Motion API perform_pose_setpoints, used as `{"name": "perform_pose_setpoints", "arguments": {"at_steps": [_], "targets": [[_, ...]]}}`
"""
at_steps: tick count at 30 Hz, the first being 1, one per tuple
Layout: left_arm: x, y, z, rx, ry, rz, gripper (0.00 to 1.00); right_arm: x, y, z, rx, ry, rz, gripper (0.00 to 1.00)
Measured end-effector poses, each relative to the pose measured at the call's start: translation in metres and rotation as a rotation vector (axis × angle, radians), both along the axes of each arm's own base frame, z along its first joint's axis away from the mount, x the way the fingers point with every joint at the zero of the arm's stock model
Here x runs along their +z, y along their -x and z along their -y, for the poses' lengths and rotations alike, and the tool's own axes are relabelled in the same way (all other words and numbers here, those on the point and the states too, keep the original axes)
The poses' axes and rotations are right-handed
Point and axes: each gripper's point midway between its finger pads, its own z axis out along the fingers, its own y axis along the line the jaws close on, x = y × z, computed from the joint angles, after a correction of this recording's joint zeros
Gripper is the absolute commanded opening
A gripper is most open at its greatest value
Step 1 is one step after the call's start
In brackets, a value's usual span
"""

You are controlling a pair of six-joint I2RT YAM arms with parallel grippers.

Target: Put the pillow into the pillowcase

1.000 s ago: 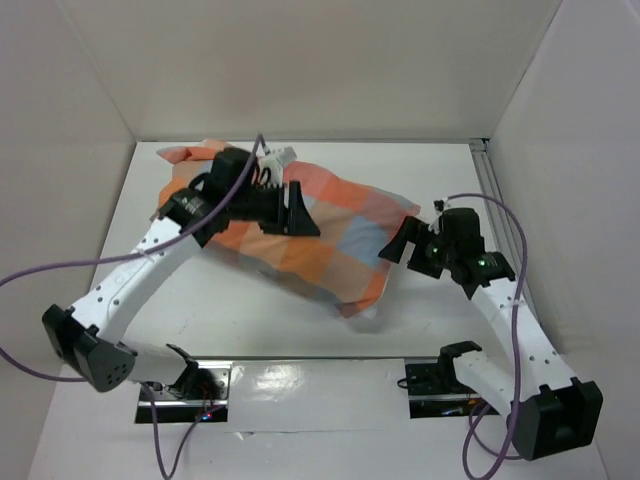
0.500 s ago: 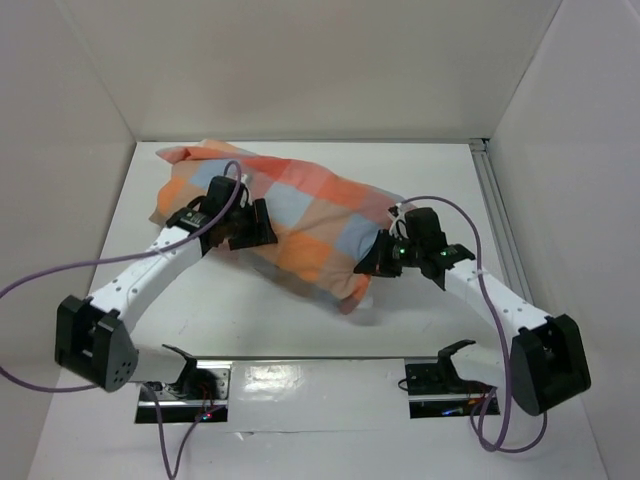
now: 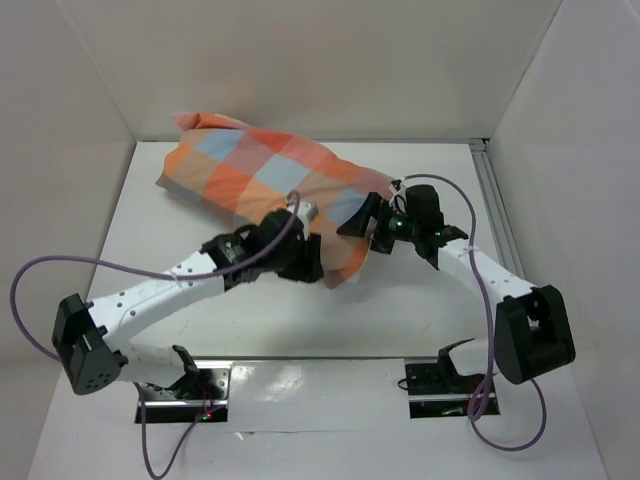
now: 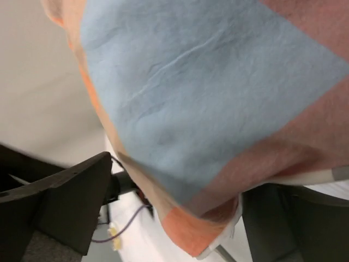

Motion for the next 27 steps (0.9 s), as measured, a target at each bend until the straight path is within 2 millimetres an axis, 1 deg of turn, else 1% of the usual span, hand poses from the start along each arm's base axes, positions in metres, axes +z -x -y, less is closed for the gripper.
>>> {"name": "perform_pose_setpoints", "arguments": {"at_steps": [1, 3, 4, 5, 6, 7, 8, 9, 10, 11, 13, 14, 15, 16, 17, 18, 19, 20, 21, 24, 25, 27], "targets": [[-0.012, 0.023, 0.005, -0.028, -0.008, -0.036, 0.6, 0.003, 0.0, 0.002, -0.005, 0.013, 0.01, 1.0], [-0.04, 0.058, 0.008, -0.052, -0.051, -0.1, 0.62, 0.013, -0.001, 0.009, -0.022, 0.049, 0.039, 1.0], [-0.054, 0.071, 0.007, -0.06, -0.084, -0.128, 0.67, 0.02, -0.001, 0.015, -0.039, 0.068, 0.062, 1.0], [-0.066, 0.082, 0.007, -0.067, -0.118, -0.146, 0.71, 0.029, 0.0, 0.024, -0.064, 0.086, 0.089, 1.0], [-0.076, 0.092, 0.008, -0.08, -0.147, -0.159, 0.76, 0.038, 0.001, 0.034, -0.092, 0.097, 0.117, 1.0], [-0.084, 0.1, 0.011, -0.091, -0.169, -0.168, 0.85, 0.048, 0.002, 0.047, -0.134, 0.114, 0.151, 1.0], [-0.09, 0.106, 0.014, -0.103, -0.186, -0.171, 0.9, 0.058, 0.004, 0.062, -0.182, 0.127, 0.18, 1.0], [-0.095, 0.11, 0.019, -0.11, -0.194, -0.172, 0.93, 0.067, 0.006, 0.076, -0.232, 0.143, 0.206, 1.0], [-0.1, 0.112, 0.023, -0.114, -0.205, -0.173, 0.95, 0.074, 0.008, 0.089, -0.279, 0.159, 0.228, 0.97], [-0.106, 0.112, 0.026, -0.109, -0.22, -0.171, 0.95, 0.079, 0.01, 0.104, -0.335, 0.182, 0.24, 0.92], [-0.119, 0.107, 0.03, -0.077, -0.25, -0.17, 0.95, 0.083, 0.018, 0.127, -0.429, 0.216, 0.241, 0.72], [-0.126, 0.102, 0.031, -0.053, -0.266, -0.164, 0.93, 0.08, 0.022, 0.137, -0.47, 0.229, 0.232, 0.53], [-0.132, 0.098, 0.031, -0.025, -0.278, -0.157, 0.93, 0.076, 0.027, 0.144, -0.501, 0.241, 0.22, 0.44], [-0.137, 0.093, 0.031, 0.0, -0.292, -0.149, 0.91, 0.067, 0.032, 0.151, -0.531, 0.247, 0.19, 0.37], [-0.142, 0.088, 0.03, 0.029, -0.304, -0.136, 0.89, 0.057, 0.037, 0.155, -0.55, 0.248, 0.158, 0.3], [-0.145, 0.083, 0.03, 0.054, -0.316, -0.121, 0.88, 0.047, 0.042, 0.157, -0.56, 0.248, 0.13, 0.2], [-0.147, 0.077, 0.029, 0.082, -0.324, -0.103, 0.83, 0.036, 0.045, 0.158, -0.56, 0.242, 0.101, 0.16], [-0.147, 0.072, 0.03, 0.105, -0.33, -0.086, 0.8, 0.024, 0.049, 0.158, -0.556, 0.232, 0.064, 0.14], [-0.147, 0.066, 0.03, 0.125, -0.333, -0.064, 0.79, 0.012, 0.053, 0.156, -0.543, 0.22, 0.03, 0.13], [-0.141, 0.051, 0.036, 0.182, -0.305, -0.004, 0.78, -0.019, 0.064, 0.147, -0.503, 0.186, -0.076, 0.12], [-0.138, 0.046, 0.037, 0.197, -0.292, 0.017, 0.78, -0.024, 0.067, 0.145, -0.493, 0.176, -0.096, 0.12], [-0.133, 0.036, 0.042, 0.224, -0.258, 0.06, 0.76, -0.024, 0.069, 0.141, -0.476, 0.157, -0.104, 0.12]]}}
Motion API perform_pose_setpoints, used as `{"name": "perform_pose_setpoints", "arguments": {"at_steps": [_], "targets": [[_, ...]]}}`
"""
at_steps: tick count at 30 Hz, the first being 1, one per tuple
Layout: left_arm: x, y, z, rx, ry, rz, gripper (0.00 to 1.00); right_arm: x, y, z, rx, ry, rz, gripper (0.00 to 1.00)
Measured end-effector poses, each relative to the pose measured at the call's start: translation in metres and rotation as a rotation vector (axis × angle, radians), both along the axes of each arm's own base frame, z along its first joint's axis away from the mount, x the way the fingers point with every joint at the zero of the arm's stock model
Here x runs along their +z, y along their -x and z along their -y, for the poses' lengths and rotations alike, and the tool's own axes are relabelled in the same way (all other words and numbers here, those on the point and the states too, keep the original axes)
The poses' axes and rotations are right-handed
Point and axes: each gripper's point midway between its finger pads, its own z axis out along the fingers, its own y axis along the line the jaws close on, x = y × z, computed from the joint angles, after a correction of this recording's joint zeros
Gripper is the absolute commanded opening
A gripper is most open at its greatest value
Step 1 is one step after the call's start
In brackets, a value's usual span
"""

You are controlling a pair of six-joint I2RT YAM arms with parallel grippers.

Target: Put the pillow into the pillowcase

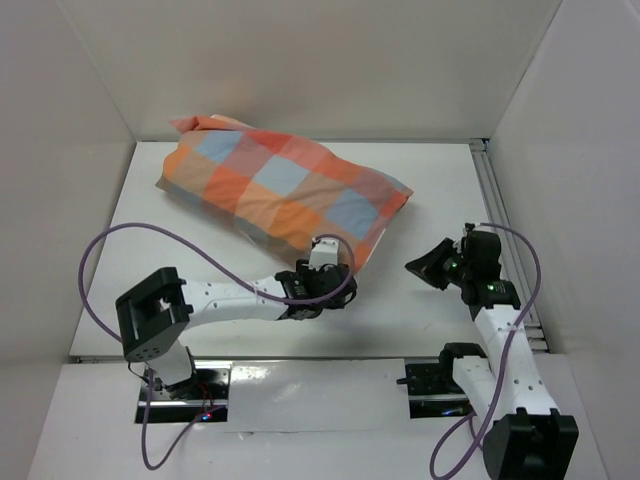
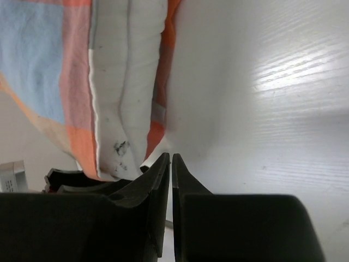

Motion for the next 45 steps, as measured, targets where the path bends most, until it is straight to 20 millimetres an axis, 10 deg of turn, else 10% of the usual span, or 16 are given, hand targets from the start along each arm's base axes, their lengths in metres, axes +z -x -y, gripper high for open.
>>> {"name": "perform_pose_setpoints", "arguments": {"at_steps": [5, 12, 16, 37, 45], "targets": [[-0.002, -0.013, -0.007, 0.044, 0.026, 0.073, 0.66, 0.006, -0.001, -0.005, 0.029, -0.024, 0.025, 0.12], [0.003, -0.029, -0.011, 0.094, 0.045, 0.108, 0.0, -0.006, -0.003, -0.03, 0.107, -0.194, 0.04, 0.03], [0.007, -0.029, -0.013, 0.097, 0.051, 0.115, 0.0, -0.033, 0.003, -0.043, 0.113, -0.313, -0.059, 0.0], [0.054, 0.027, 0.011, -0.101, 0.117, 0.095, 0.0, -0.02, -0.046, -0.154, 0.359, -0.514, 0.003, 0.0], [0.156, 0.019, 0.06, -0.358, 0.175, 0.174, 0.0, -0.021, -0.094, -0.185, 0.431, -0.729, 0.033, 0.0]]}}
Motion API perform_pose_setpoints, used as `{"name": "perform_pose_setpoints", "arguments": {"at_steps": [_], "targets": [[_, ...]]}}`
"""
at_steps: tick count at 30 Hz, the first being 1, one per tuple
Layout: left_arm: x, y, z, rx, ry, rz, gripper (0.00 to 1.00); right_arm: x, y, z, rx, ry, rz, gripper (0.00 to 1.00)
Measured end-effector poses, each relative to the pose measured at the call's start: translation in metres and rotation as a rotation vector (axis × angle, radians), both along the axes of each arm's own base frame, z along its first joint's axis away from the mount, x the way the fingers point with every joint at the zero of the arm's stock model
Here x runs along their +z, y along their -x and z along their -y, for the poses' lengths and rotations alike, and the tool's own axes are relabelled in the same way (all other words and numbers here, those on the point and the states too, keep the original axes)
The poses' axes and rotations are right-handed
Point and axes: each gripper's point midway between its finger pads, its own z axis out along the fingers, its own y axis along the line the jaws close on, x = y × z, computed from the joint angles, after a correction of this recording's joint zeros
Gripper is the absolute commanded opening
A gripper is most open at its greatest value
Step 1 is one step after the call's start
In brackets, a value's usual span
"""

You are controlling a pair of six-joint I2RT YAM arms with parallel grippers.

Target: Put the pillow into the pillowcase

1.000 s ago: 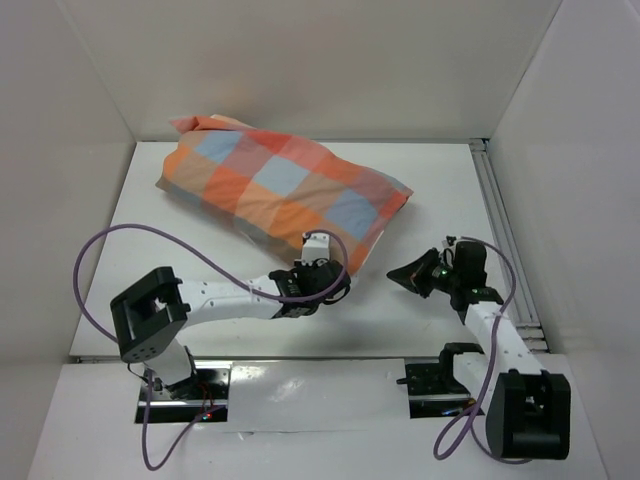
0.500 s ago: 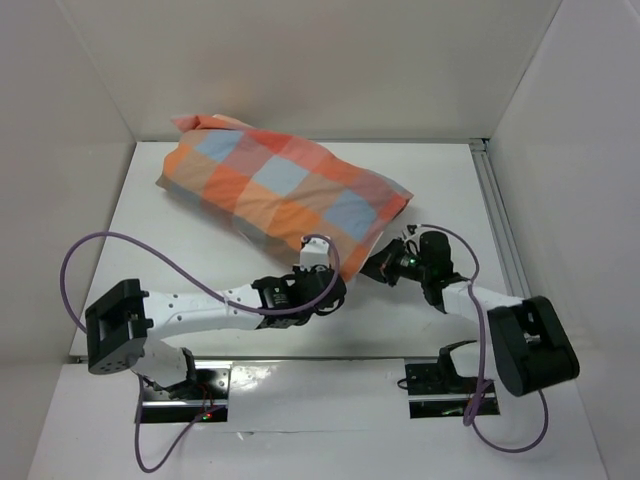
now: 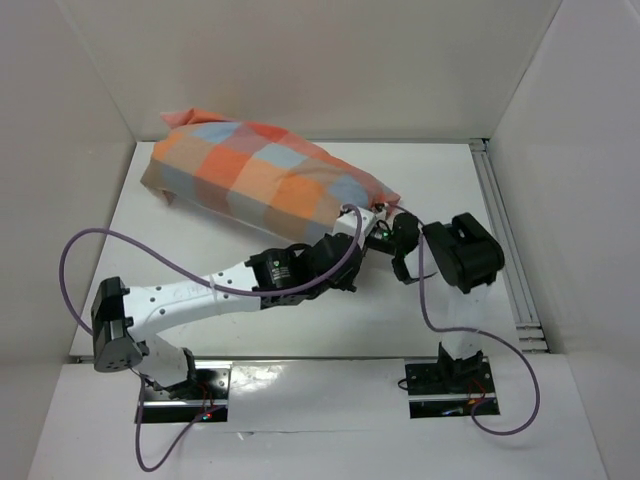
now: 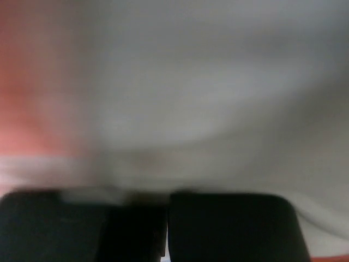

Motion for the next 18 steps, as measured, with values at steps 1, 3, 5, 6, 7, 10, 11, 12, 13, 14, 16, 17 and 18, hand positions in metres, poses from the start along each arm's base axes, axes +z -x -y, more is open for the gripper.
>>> {"name": "perform_pose_setpoints", "arguments": {"at_steps": [1, 3, 5, 6, 7, 10, 11, 12, 13, 14, 16, 17, 18], "targets": [[0.009, -0.002, 0.002, -0.025, -0.008, 0.017, 0.0, -0.007, -0.005, -0.001, 0.006, -0.023, -0.028, 0.0], [0.013, -0.004, 0.003, -0.059, -0.046, 0.035, 0.0, -0.02, -0.005, -0.003, 0.02, -0.052, -0.09, 0.0], [0.006, -0.004, 0.009, -0.093, -0.093, 0.029, 0.0, -0.028, -0.002, -0.004, 0.033, -0.07, -0.128, 0.0], [0.001, -0.003, 0.011, -0.111, -0.114, 0.023, 0.0, -0.03, 0.0, -0.004, 0.037, -0.072, -0.142, 0.0], [-0.008, -0.001, 0.015, -0.131, -0.136, 0.006, 0.0, -0.032, 0.002, -0.004, 0.038, -0.071, -0.149, 0.0], [-0.028, 0.007, 0.024, -0.179, -0.169, -0.043, 0.05, -0.033, 0.009, -0.004, 0.038, -0.057, -0.143, 0.09], [-0.032, 0.01, 0.026, -0.194, -0.175, -0.057, 0.15, -0.031, 0.012, -0.002, 0.034, -0.048, -0.126, 0.32], [-0.034, 0.013, 0.027, -0.206, -0.18, -0.066, 0.43, -0.027, 0.016, 0.002, 0.023, -0.036, -0.103, 0.42], [-0.033, 0.017, 0.029, -0.223, -0.177, -0.074, 0.61, -0.022, 0.019, 0.008, 0.008, -0.018, -0.08, 0.47], [-0.03, 0.021, 0.034, -0.248, -0.157, -0.081, 0.77, -0.017, 0.022, 0.013, -0.005, 0.005, -0.054, 0.54], [-0.013, 0.03, 0.048, -0.291, -0.1, -0.077, 0.95, -0.007, 0.021, 0.033, -0.069, 0.075, -0.009, 0.63], [-0.003, 0.032, 0.053, -0.303, -0.072, -0.074, 0.96, -0.002, 0.017, 0.043, -0.112, 0.117, 0.008, 0.67], [0.009, 0.035, 0.058, -0.317, -0.039, -0.071, 0.96, 0.004, 0.009, 0.057, -0.18, 0.175, 0.032, 0.77]]}}
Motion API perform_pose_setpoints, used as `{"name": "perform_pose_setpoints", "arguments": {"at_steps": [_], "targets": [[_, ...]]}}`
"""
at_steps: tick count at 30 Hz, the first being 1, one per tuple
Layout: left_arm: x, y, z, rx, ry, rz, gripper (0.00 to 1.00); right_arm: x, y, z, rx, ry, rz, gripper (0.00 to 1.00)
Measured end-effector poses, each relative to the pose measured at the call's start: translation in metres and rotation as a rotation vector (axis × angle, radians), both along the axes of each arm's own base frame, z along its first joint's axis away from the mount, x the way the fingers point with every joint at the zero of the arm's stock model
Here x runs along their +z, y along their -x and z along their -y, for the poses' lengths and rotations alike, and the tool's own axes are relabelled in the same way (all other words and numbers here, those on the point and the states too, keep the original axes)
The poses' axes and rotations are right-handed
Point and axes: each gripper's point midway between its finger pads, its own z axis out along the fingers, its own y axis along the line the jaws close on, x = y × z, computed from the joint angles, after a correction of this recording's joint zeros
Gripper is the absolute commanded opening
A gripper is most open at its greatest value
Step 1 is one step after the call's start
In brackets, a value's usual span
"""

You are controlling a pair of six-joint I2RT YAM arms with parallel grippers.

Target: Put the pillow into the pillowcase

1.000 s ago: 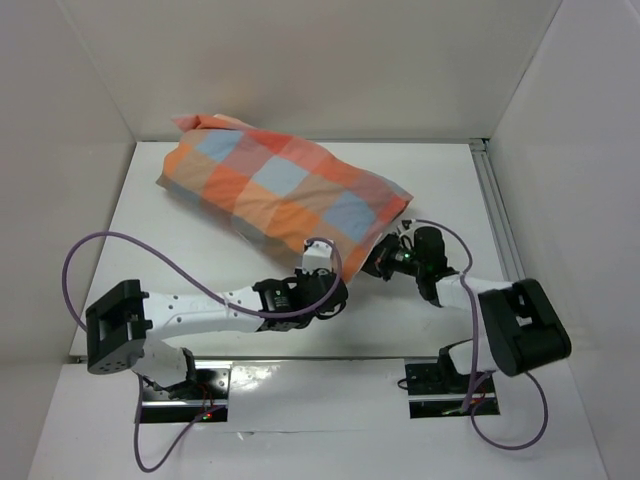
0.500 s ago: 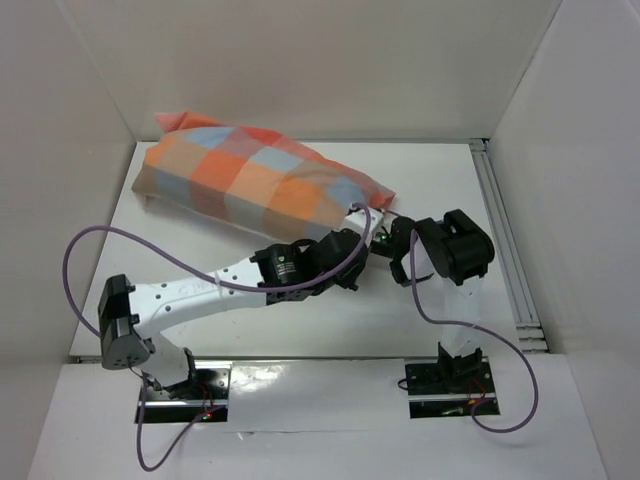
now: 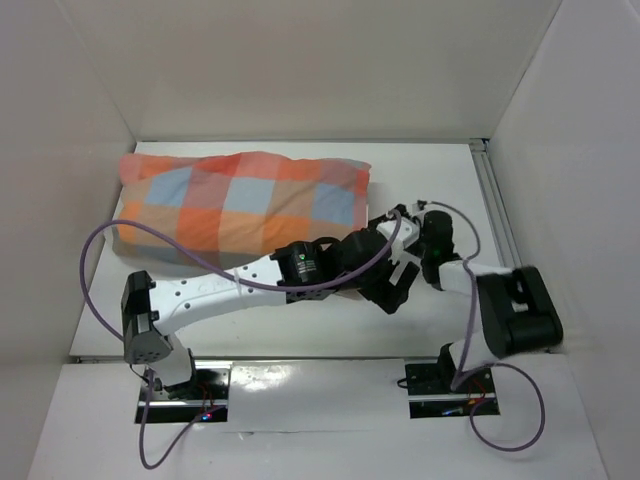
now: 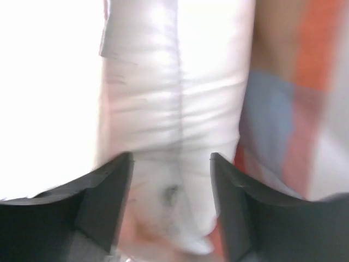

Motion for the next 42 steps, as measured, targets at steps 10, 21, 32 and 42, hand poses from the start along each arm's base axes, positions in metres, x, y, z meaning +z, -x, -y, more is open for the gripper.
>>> {"name": "perform_pose_setpoints", "arguments": {"at_steps": [10, 21, 32, 42], "targets": [[0.093, -0.052, -0.043, 0.152, 0.133, 0.081, 0.87, 0.019, -0.027, 0.114, -0.288, 0.467, 0.042, 0.95], [0.078, -0.152, -0.266, 0.761, 0.081, 0.029, 0.87, 0.044, 0.001, 0.027, 0.114, 0.443, 0.243, 0.84], [0.038, -0.155, -0.307, 0.831, 0.036, -0.096, 0.87, 0.055, -0.004, 0.015, 0.146, 0.441, 0.275, 0.0], [0.0, -0.172, -0.337, 0.921, -0.036, -0.237, 0.86, 0.074, -0.03, 0.171, -0.34, 0.641, 0.16, 0.07]]}}
